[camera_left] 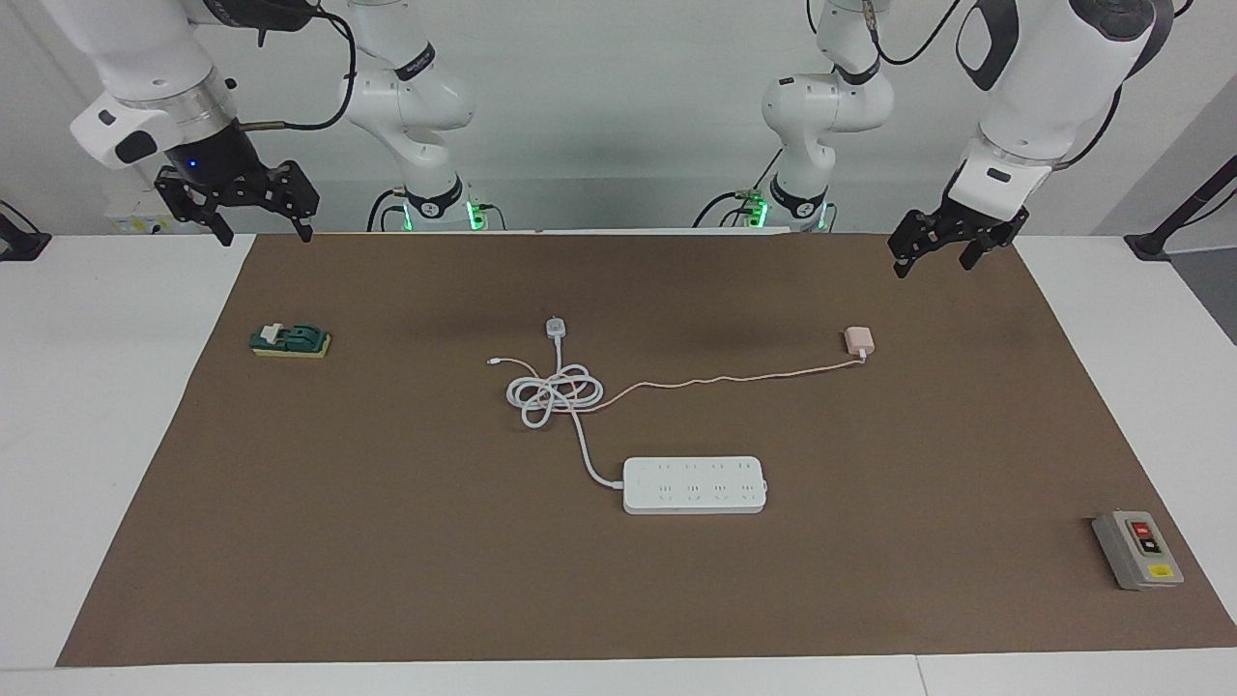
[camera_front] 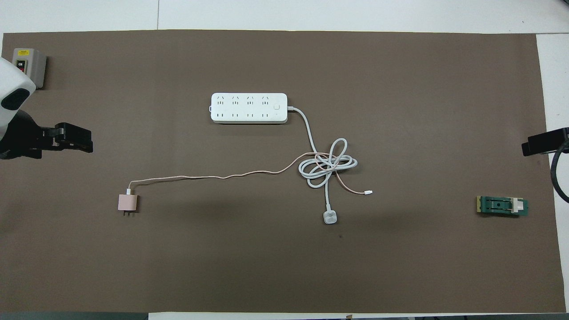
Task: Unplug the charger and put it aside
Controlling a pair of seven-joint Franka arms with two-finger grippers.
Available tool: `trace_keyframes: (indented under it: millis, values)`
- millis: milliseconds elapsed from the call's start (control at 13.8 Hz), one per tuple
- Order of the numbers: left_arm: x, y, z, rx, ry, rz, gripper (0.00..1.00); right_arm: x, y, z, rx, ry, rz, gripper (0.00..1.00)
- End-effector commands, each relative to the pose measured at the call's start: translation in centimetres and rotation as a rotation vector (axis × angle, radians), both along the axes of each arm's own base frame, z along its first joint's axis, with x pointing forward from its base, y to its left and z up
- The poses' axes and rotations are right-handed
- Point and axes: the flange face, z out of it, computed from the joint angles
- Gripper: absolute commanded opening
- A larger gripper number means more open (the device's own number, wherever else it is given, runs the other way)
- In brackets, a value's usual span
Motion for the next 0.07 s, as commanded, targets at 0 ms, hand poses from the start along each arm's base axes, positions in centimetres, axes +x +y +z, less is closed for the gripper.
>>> trace_keyframes:
  millis: [0]
  values:
    - [-0.64,0.21,-0.22,0.002,0.015,0.015,1.00,-0.39,0.04,0.07,-0.019,-0.013,-0.017,1.00]
